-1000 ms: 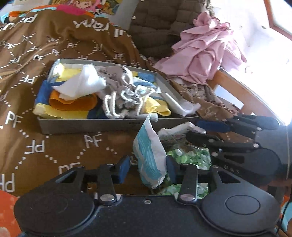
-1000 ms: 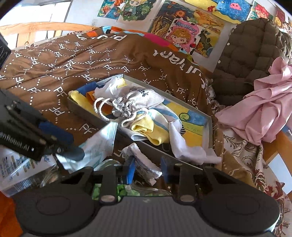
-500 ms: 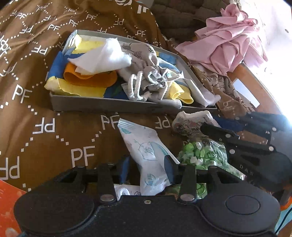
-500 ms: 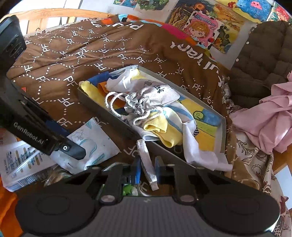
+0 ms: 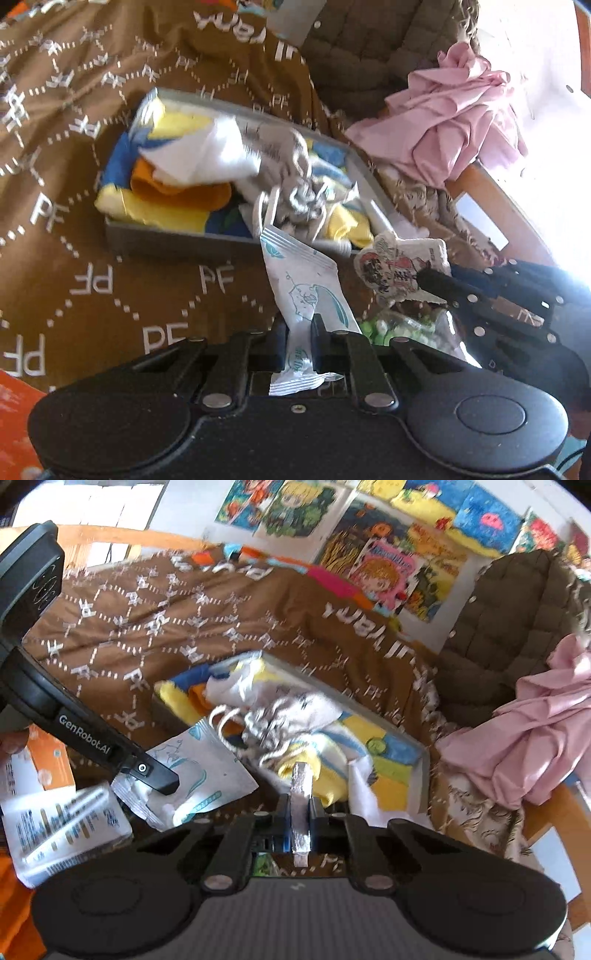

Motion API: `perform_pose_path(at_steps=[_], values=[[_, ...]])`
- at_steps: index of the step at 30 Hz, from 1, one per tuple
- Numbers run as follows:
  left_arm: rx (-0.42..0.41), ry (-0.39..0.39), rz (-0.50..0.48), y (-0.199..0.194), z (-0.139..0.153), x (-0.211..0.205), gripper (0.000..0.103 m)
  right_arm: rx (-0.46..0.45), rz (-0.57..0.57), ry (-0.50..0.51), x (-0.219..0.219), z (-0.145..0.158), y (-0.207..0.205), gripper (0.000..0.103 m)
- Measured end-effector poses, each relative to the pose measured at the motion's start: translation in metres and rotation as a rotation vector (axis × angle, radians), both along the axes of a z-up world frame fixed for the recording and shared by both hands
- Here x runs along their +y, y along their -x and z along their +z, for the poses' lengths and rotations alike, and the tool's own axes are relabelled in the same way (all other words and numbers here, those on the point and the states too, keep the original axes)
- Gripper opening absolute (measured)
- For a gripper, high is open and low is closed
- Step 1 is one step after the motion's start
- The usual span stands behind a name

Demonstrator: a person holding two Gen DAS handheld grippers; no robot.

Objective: Organize soft objects
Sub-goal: 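Carry the plastic packet and white wrapper over the tray with both tools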

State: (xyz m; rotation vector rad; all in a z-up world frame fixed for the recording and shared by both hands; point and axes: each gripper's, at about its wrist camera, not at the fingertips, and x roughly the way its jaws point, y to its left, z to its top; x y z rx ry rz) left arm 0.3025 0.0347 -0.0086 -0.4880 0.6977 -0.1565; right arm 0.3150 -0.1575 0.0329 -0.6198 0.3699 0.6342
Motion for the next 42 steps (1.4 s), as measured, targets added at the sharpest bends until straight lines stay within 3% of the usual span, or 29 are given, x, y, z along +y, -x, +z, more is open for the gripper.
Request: perform_pose_path(at_steps=[9,12,16,21,26,42], values=[[-0.152,-0.126,0.085,0.018,0.053,0.0,0.013,-0.159,-0.076,-0.116,0.001,0.018,0.01,0.011],[-0.19,-0.146,0.099,0.003,0.069,-0.001,0.012,-0.221,-0.15,-0.155,0.001,0.023,-0.009,0.011],[-0.25,-0.175,0.102,-0.037,0.084,-0.004,0.013,-0.217,-0.24,-0.199,-0.007,0.023,-0.044,0.011],[-0.222,-0.115,0.088,-0.101,0.084,-0.008,0.013,-0.171,-0.257,-0.2,-0.007,0.016,-0.081,0.011],[-0.182,-0.156,0.06,-0.14,0.076,-0.022,0.013,-0.109,-0.253,-0.154,-0.008,0.004,-0.1,0.011],[-0.046,-0.151,0.089,-0.164,0.052,-0.035,0.014,-0.023,-0.273,-0.123,-0.013,-0.01,-0.108,0.013]])
